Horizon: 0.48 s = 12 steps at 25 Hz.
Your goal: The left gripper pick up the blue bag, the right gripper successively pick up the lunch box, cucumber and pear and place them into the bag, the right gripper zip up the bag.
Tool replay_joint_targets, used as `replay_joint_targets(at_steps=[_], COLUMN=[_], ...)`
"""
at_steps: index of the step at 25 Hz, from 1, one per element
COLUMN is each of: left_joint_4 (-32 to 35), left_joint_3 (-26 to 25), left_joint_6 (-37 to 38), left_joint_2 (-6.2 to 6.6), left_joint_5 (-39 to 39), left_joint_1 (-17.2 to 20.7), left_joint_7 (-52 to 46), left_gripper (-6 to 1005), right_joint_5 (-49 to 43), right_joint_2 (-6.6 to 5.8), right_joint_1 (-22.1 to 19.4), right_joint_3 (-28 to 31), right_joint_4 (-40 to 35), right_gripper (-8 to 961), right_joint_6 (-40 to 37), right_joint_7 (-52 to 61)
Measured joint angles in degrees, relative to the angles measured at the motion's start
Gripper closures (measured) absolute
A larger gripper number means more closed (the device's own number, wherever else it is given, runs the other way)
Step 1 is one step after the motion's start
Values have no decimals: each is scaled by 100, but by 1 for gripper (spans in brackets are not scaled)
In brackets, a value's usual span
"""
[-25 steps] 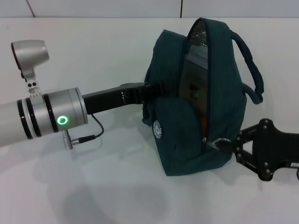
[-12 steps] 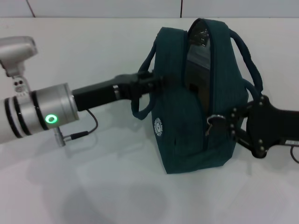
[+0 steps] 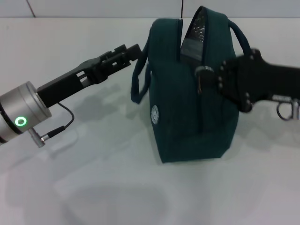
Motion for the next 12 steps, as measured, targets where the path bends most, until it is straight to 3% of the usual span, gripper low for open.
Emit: replay_joint_targets(at_steps=[1,7,12], left_joint_4=[-144,-235,-240], left_joint_3=[-105,-242,-455], left_joint_6=[-1,-13,-14], left_joint_2=[5,22,51], left_joint_5=[-1,21,60], left_joint_1=[-1,16,103], left_joint_7=[2,15,29], left_gripper=[106,107,107], right_joint_5=[13,-32,-39], right_joint_2=[0,5,9], right_joint_1=[106,685,861], right_joint_3=[-8,-292,-510], right_joint_4=[0,51,22], right_gripper=[943,943,943], right_joint_6=[100,447,916], right_joint_7=[57,208,569])
